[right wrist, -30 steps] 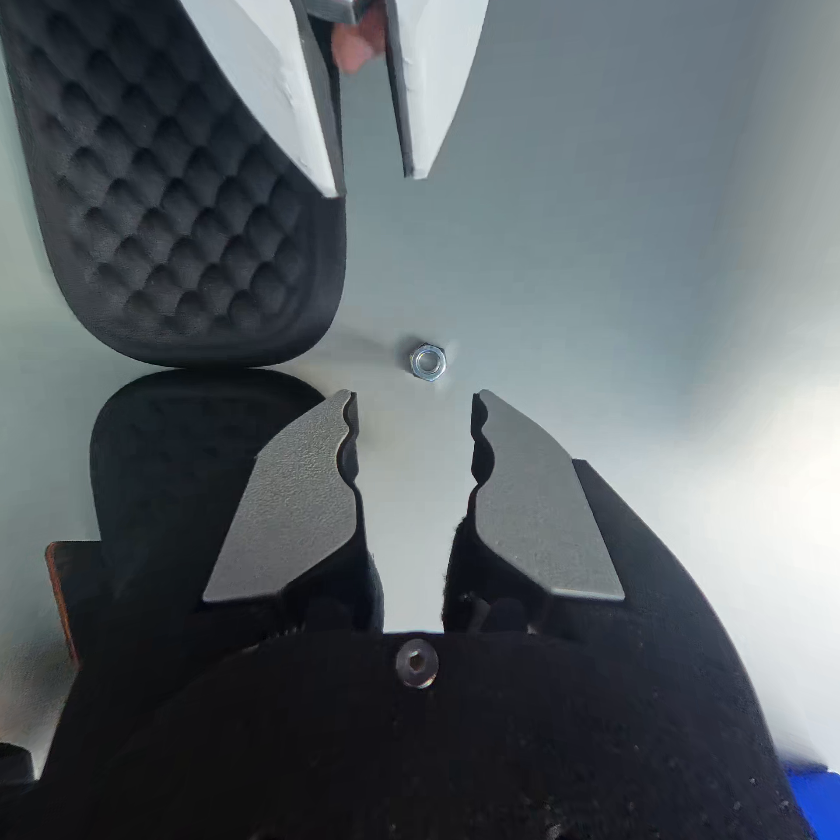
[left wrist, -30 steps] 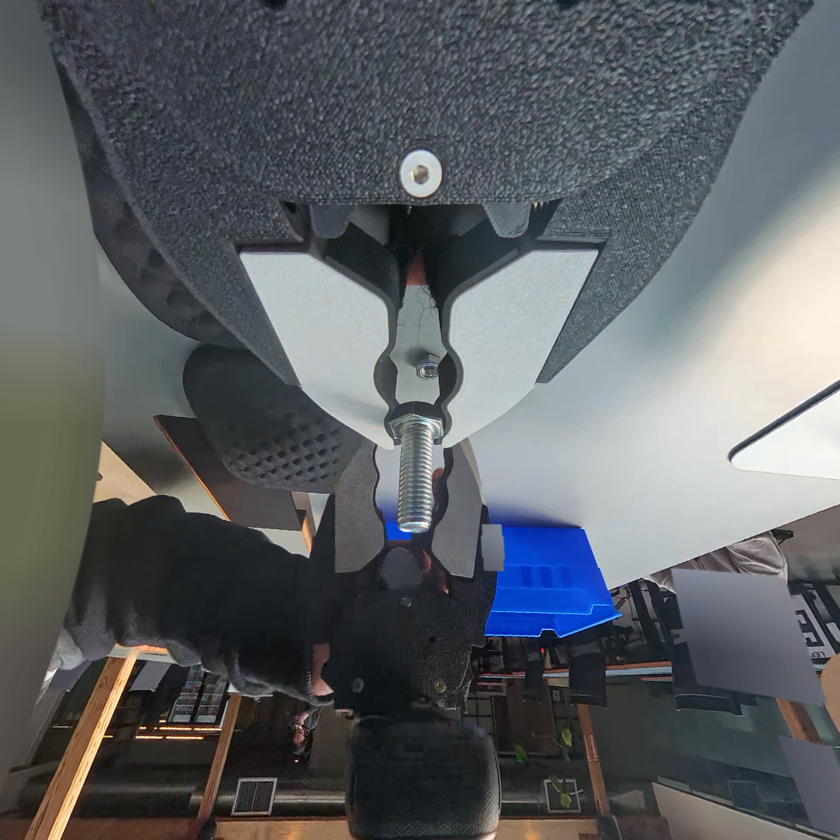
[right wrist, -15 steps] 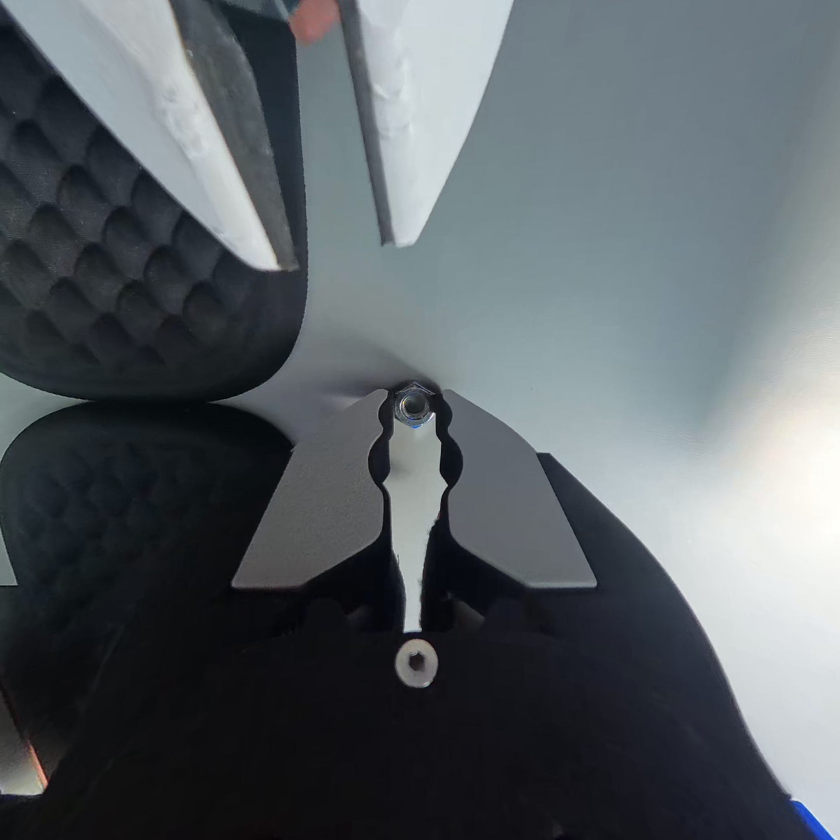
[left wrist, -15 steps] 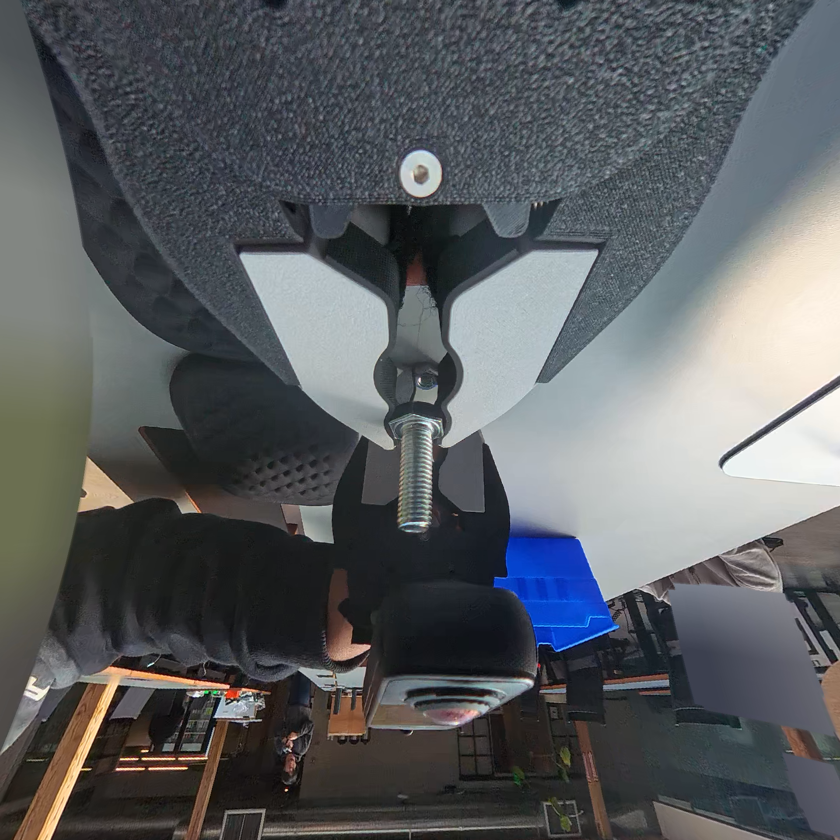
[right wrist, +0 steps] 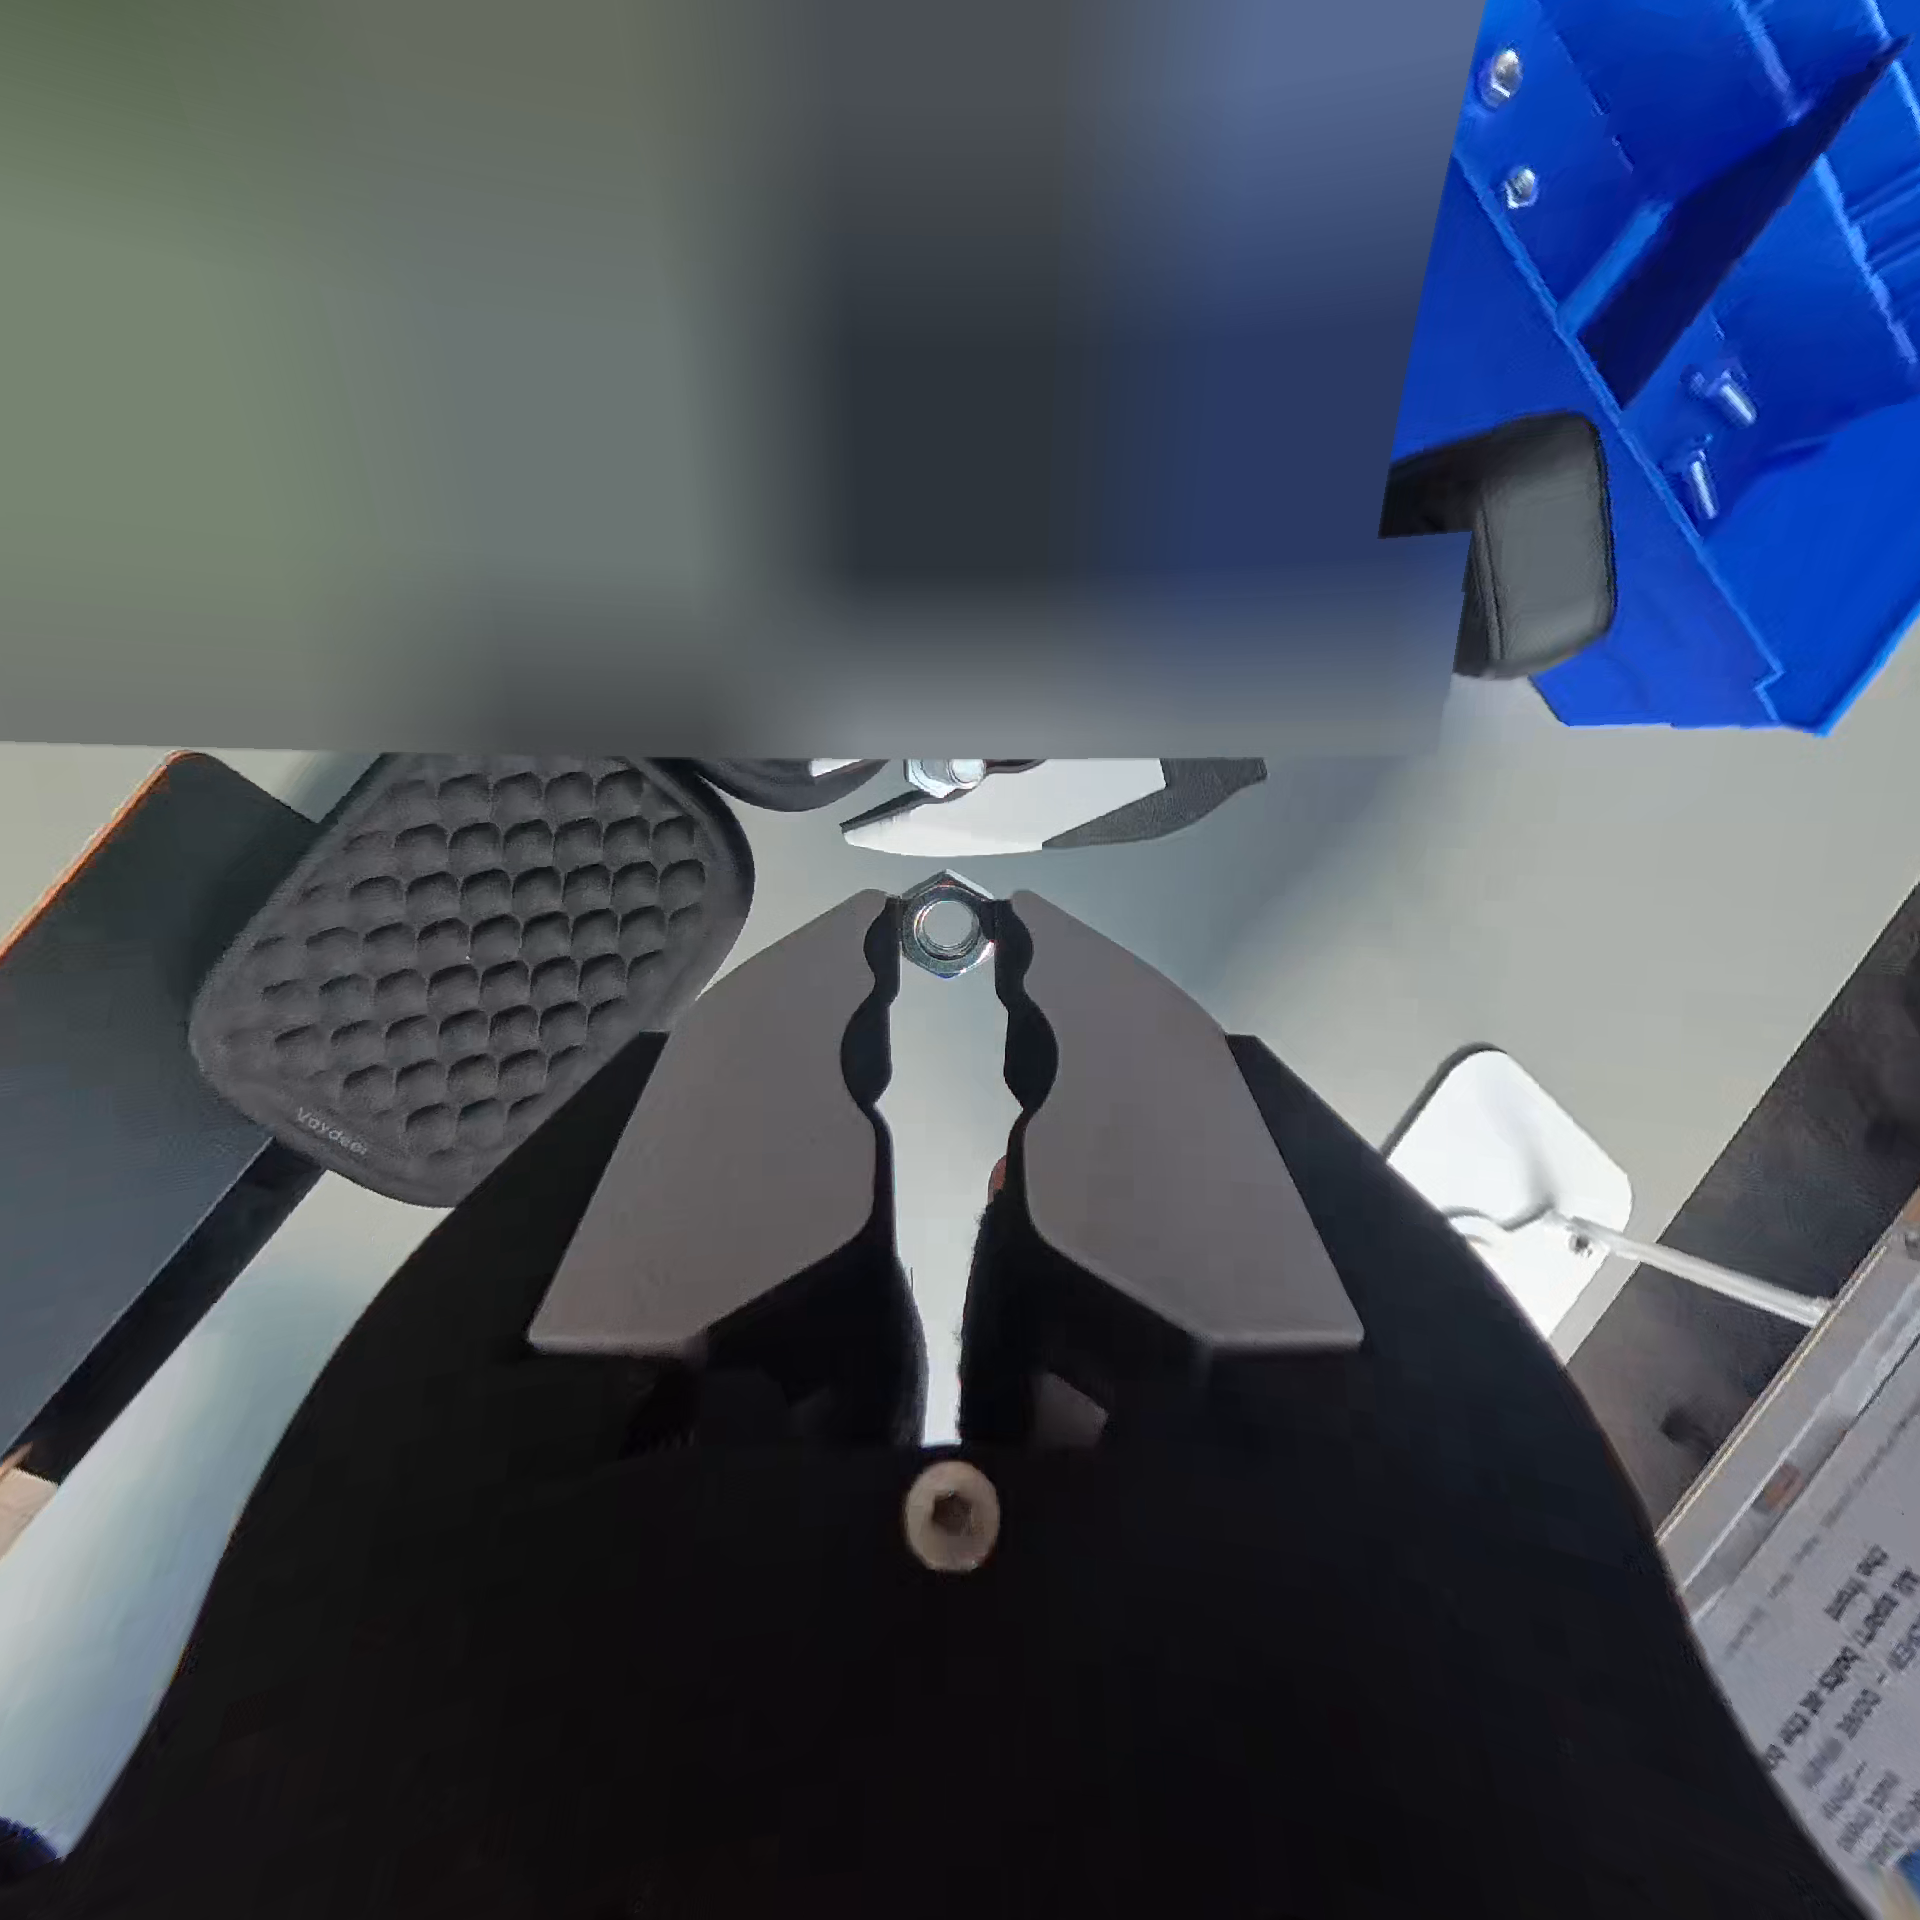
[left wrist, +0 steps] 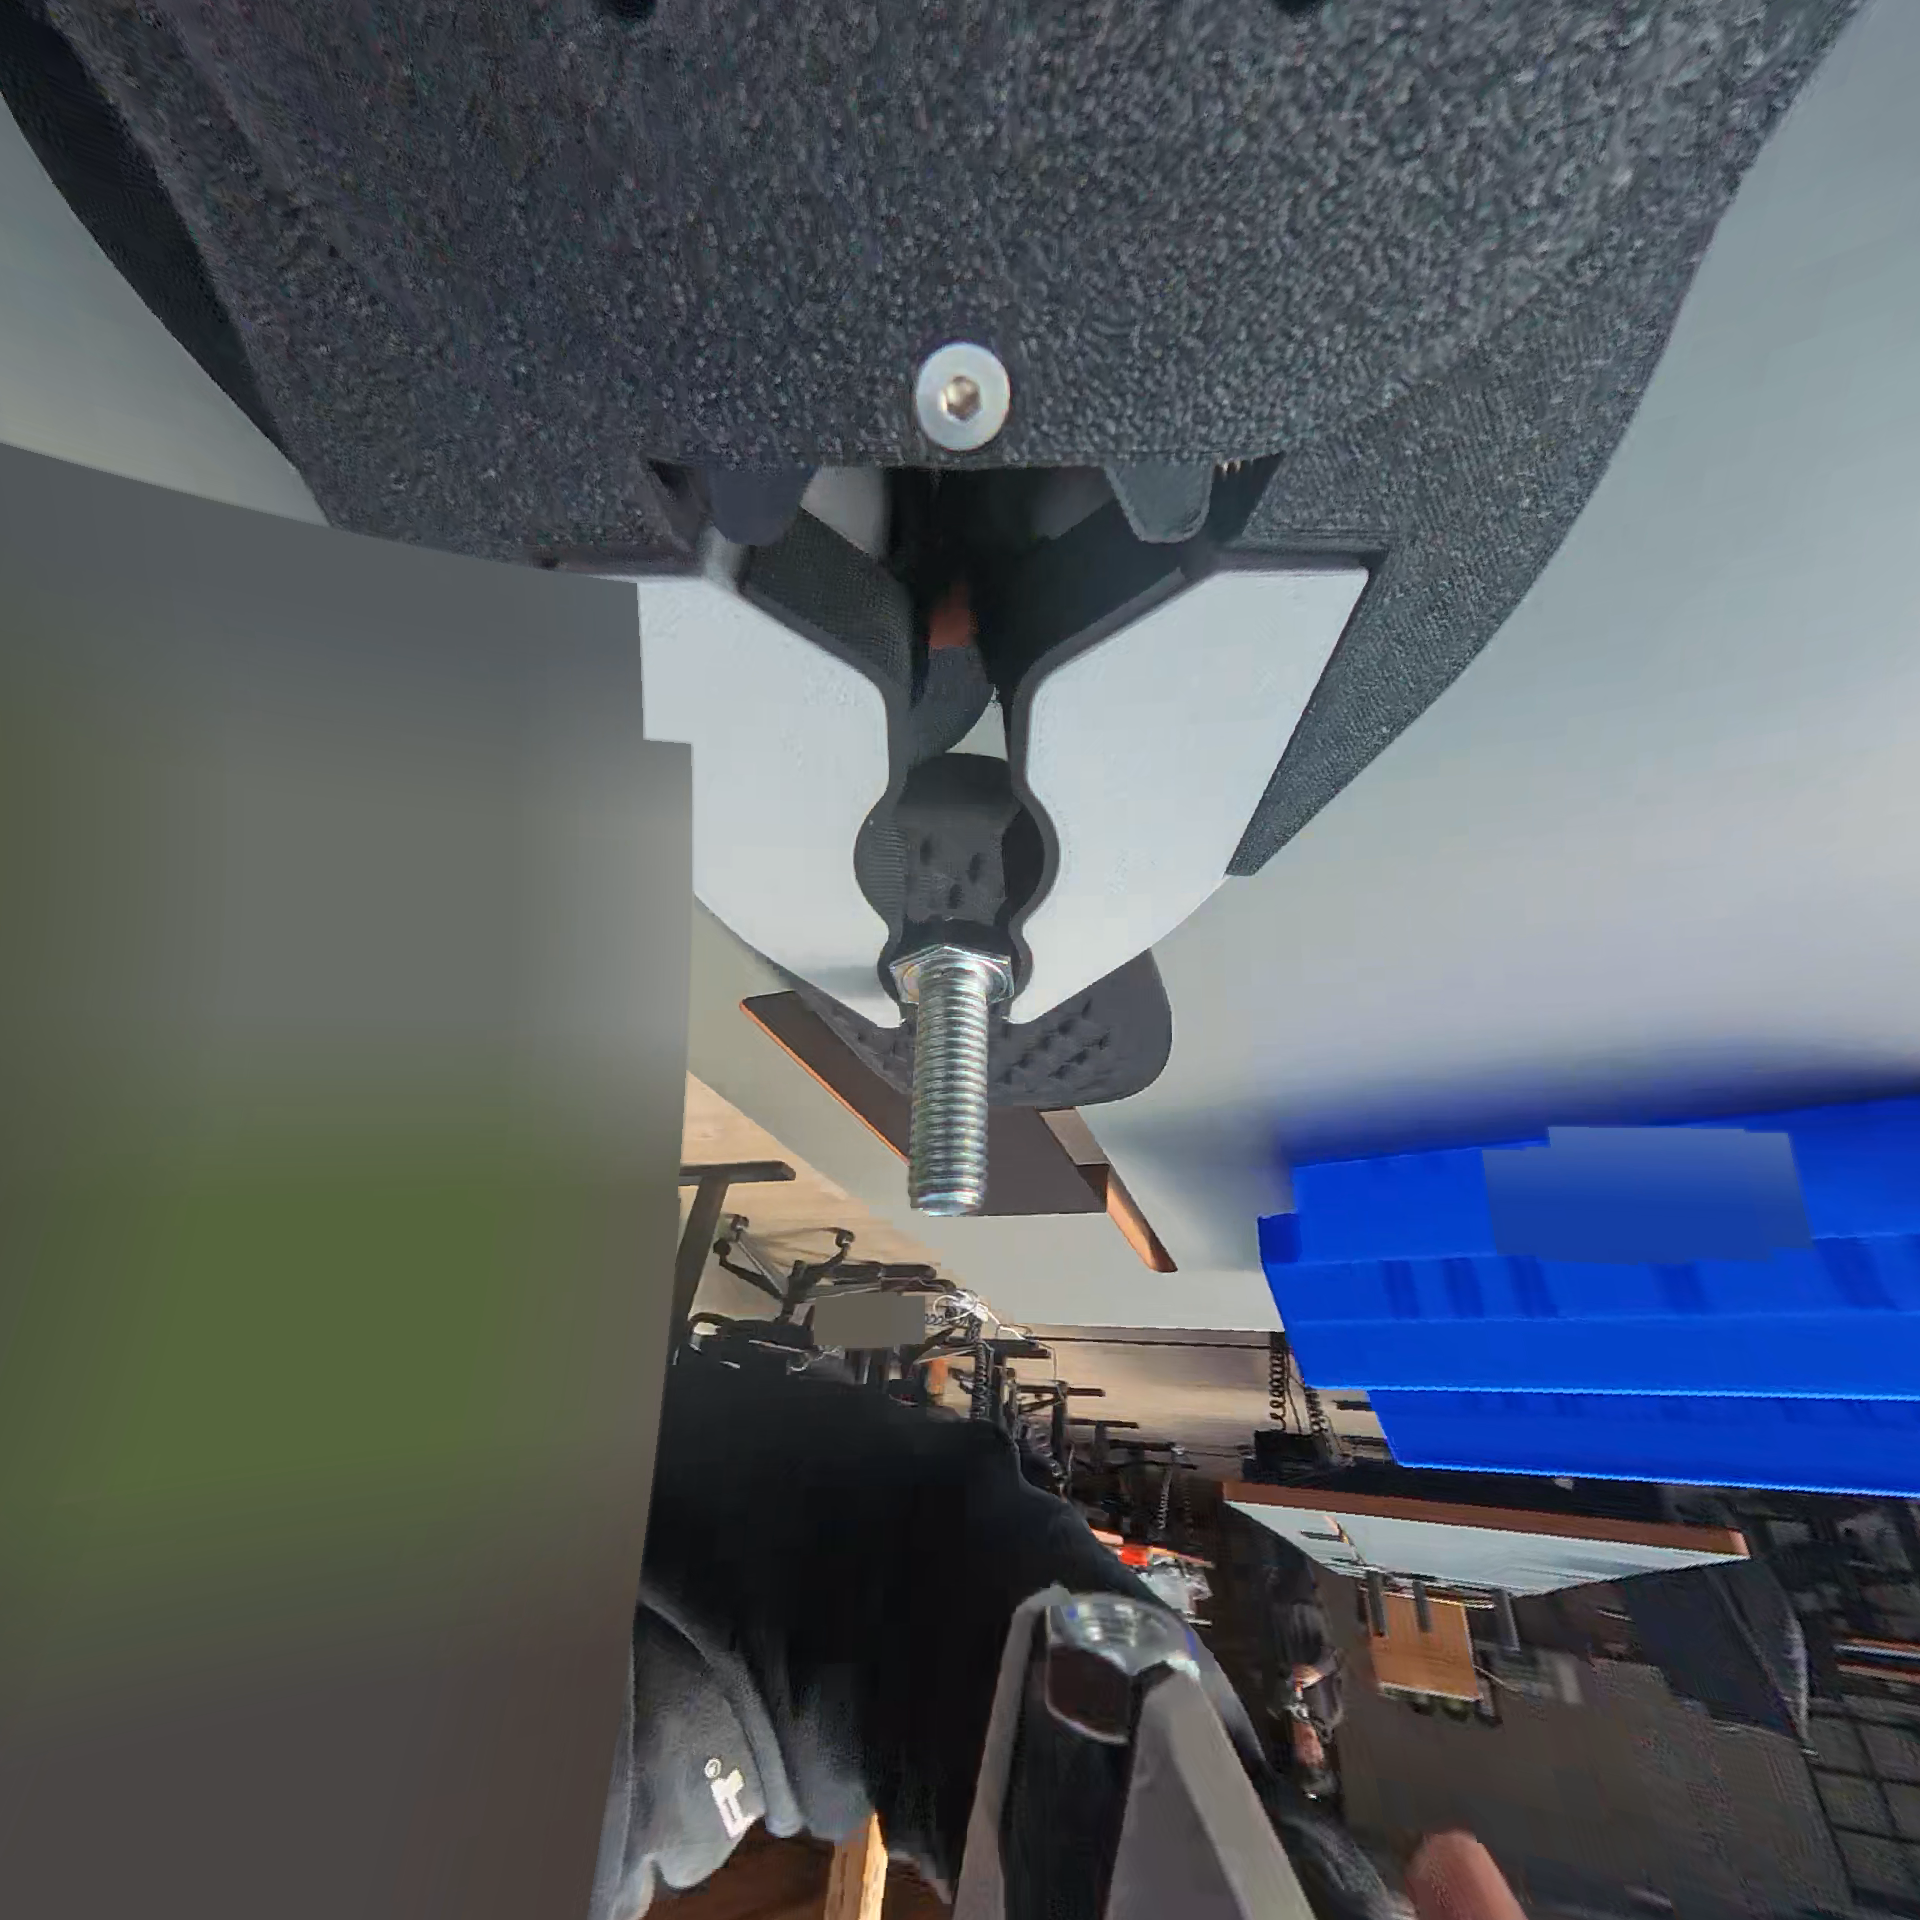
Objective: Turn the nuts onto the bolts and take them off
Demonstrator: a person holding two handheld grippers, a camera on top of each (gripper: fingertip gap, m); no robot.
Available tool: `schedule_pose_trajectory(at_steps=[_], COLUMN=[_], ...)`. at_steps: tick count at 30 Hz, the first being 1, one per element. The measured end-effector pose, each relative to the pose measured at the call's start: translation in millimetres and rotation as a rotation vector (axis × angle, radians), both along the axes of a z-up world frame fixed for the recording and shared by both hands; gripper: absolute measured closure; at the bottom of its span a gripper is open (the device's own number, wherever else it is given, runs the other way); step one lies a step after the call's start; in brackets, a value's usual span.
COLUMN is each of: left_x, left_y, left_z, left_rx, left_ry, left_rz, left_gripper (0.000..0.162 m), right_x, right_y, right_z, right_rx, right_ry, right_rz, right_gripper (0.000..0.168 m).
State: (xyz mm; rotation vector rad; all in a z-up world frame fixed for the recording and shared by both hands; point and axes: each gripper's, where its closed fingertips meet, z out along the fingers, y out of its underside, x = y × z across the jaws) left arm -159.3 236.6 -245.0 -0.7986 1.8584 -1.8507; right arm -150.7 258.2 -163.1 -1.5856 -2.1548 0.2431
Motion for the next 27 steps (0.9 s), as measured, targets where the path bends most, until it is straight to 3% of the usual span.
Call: schedule_pose_trajectory(at_steps=[4,8,27], left_x=[-2.4,-3.2,-8.6], left_y=[1.3,2.2,0.2], left_z=[-5.8,-6.8,-4.6], left_rx=[0.005,0.018,0.004], left_ry=[0.011,0.006,-0.021], left_rz=[-0.107,-0.148,-0.194], left_gripper=[0.148,0.148,0.149], right_x=[-22.7,-25.7,-36.2], right_y=[-8.2,-1.2,5.8], right_z=[-8.9,-29.0,-46.7], right_rx=[-0.034,-0.073,-0.105], right_ry=[-0.077,-0.19,-0.219], right_rz=[0.197,0.279,0.392], right_gripper=[0.152,0.152,0.152])
